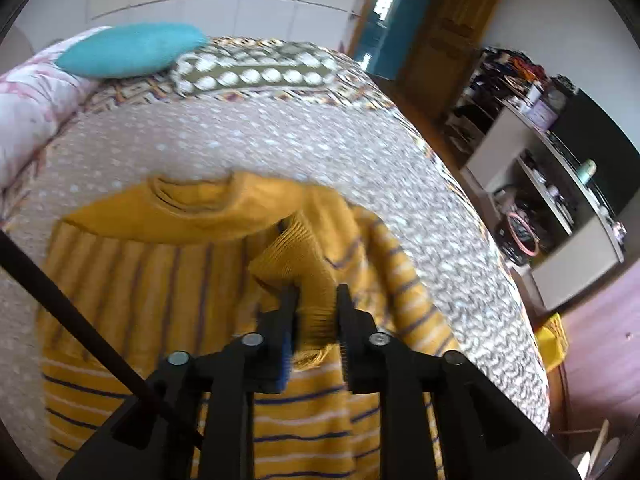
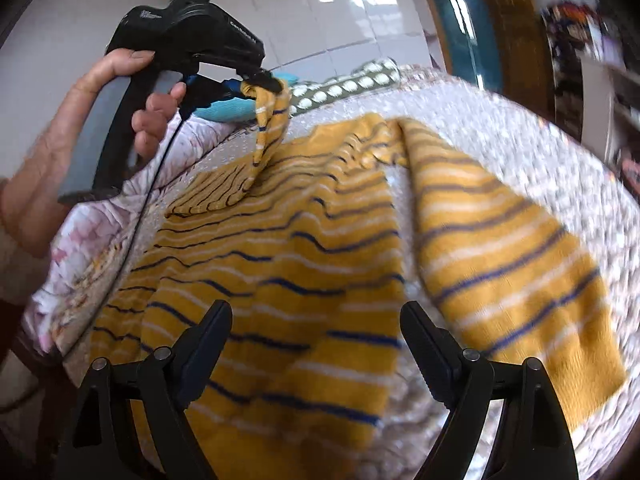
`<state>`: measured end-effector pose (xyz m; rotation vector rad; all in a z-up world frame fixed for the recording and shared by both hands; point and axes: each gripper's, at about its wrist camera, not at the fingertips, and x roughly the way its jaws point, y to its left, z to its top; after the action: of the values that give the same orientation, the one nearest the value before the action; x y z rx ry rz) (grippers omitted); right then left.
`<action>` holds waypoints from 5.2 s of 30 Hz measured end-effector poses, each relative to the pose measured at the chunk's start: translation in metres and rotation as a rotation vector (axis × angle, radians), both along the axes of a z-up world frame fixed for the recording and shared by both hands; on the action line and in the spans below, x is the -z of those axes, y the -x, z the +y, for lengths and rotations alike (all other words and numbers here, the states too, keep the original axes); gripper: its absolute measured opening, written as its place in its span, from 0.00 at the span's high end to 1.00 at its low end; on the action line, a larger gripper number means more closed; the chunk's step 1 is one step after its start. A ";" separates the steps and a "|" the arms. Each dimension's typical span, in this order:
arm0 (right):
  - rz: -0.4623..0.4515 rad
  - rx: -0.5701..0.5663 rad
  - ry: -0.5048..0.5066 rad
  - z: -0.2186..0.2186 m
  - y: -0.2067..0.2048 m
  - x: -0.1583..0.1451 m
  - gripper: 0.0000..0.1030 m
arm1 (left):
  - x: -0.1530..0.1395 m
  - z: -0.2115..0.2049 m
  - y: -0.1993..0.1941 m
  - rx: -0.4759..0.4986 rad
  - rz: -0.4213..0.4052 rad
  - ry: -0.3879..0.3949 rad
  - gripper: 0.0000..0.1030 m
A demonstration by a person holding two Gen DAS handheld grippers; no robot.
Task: Fold small clothes
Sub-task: 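Fold the held sleeve across the sweater body with the left gripper, then grasp the other sleeve cuff with the right gripper and lift it, then fold the held sleeve across the sweater body with the right gripper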
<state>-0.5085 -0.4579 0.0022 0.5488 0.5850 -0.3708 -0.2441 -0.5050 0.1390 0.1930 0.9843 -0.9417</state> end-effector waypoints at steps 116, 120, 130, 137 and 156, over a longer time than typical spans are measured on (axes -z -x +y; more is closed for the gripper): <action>-0.146 0.680 -0.444 -0.284 0.161 0.025 0.84 | 0.127 0.256 0.008 -0.340 -0.233 -0.178 0.04; -0.069 0.624 -0.280 -0.273 0.134 -0.021 0.89 | 0.127 0.255 0.008 -0.343 -0.233 -0.176 0.04; -0.010 0.205 -0.024 -0.177 -0.048 -0.127 0.89 | 0.092 0.263 0.026 -0.340 -0.330 -0.142 0.04; 0.062 -0.102 0.019 -0.079 -0.202 -0.117 0.89 | 0.074 0.308 0.024 -0.405 -0.327 -0.127 0.04; 0.320 -0.404 0.057 0.077 -0.419 -0.013 0.89 | 0.105 0.378 -0.023 -0.606 -0.158 -0.135 0.04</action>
<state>-0.0895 -0.3808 0.0148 0.3058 0.9705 -0.0898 -0.2208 -0.1271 0.0342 0.0713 0.8846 -0.3016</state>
